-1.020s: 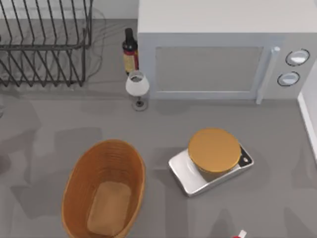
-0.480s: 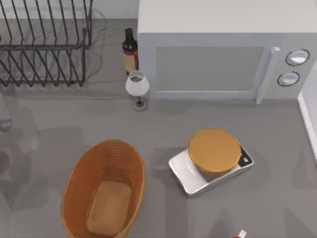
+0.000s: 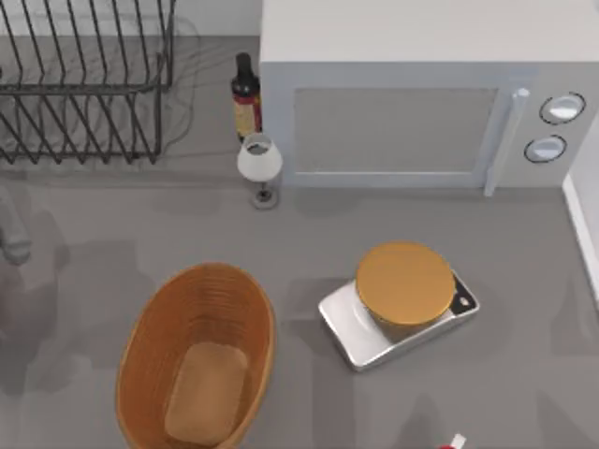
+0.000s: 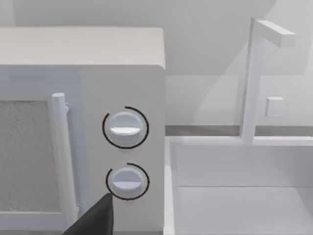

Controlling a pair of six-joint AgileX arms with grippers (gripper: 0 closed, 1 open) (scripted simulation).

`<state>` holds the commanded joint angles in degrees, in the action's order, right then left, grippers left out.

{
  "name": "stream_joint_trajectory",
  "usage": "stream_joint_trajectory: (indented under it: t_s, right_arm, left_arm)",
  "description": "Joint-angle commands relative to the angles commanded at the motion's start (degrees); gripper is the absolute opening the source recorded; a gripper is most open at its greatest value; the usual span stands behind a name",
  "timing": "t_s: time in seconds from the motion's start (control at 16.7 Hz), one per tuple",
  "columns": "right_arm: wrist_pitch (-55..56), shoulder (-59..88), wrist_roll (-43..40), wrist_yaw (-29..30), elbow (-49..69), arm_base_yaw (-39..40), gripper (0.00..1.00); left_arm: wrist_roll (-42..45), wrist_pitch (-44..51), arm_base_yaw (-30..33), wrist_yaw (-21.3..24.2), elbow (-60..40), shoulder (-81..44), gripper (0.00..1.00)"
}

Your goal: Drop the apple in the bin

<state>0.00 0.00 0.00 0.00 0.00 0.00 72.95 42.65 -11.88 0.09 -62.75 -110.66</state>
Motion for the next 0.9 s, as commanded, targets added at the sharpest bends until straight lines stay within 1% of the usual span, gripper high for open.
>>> stream_joint_trajectory:
  t_s: [0.72, 0.78, 0.9]
  right_arm:
    - [0.0, 0.0, 0.0, 0.0, 0.0, 0.0, 1.0]
    - [0.0, 0.0, 0.0, 0.0, 0.0, 0.0, 1.0]
    - [0.0, 0.0, 0.0, 0.0, 0.0, 0.0, 1.0]
  left_arm:
    - [0.0, 0.0, 0.0, 0.0, 0.0, 0.0, 0.02]
    - [0.0, 0.0, 0.0, 0.0, 0.0, 0.0, 0.0]
    - [0.0, 0.0, 0.0, 0.0, 0.0, 0.0, 0.0]
